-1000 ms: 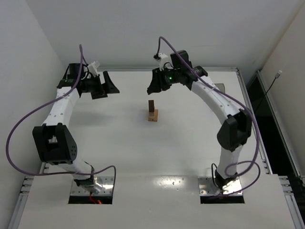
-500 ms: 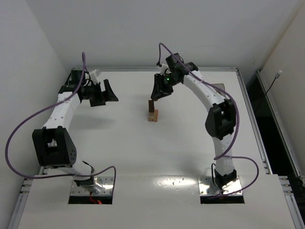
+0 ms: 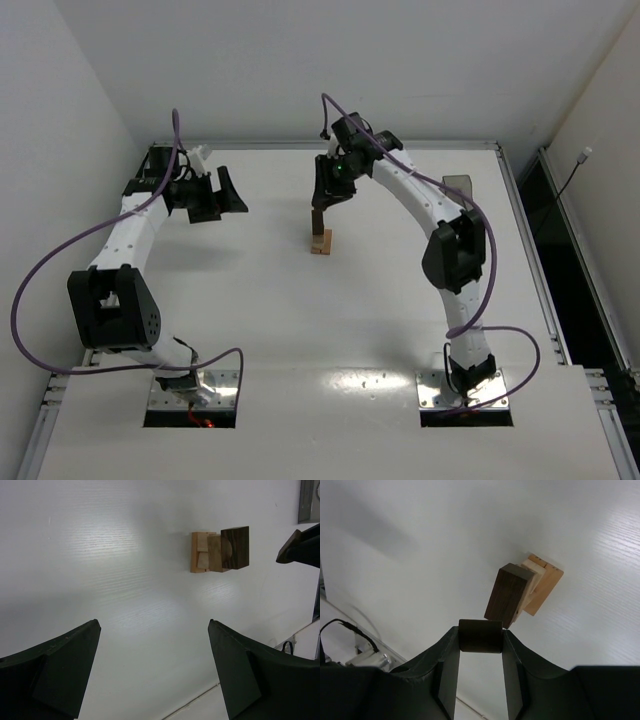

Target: Build the wood block tower

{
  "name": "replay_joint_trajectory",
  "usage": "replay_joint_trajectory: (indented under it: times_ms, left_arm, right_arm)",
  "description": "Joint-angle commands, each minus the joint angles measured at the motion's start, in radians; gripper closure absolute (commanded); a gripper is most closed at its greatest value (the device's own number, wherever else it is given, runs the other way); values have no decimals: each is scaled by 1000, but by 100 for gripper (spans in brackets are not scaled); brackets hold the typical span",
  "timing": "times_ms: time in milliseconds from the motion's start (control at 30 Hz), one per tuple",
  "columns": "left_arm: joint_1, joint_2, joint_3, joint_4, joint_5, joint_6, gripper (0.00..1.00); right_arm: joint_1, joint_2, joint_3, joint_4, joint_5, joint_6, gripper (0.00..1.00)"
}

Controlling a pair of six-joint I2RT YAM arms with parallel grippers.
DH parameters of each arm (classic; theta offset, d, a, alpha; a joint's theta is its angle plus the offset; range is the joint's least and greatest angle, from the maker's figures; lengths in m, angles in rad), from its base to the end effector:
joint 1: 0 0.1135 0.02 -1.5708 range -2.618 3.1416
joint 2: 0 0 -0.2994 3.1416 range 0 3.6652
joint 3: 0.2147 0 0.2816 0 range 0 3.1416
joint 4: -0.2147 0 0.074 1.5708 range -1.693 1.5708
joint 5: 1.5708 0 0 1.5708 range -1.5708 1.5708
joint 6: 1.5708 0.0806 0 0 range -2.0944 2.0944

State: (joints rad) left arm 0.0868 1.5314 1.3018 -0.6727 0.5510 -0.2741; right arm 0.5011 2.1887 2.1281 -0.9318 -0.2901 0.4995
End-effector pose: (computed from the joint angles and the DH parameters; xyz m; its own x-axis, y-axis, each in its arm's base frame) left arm 0.3804 -0.0093 0.2965 -0.8201 -0.3028 -0.4855 0.0285 0.8258 -0.5633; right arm 0.4752 0.2865 0.2741 -0.9308 0.0135 -0.3652 -0.1727 0.8645 0.4721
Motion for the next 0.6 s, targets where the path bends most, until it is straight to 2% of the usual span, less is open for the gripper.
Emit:
replay_joint_trajectory:
  times_ms: [0,567]
  left_arm:
    - [5,-19,-3,16,-3,1,13]
    - [14,-10,-21,35,17,-27,13]
  right_arm:
    - [8,9,30,-21,42,31,100]
    - [36,59,58,-30,75,31,100]
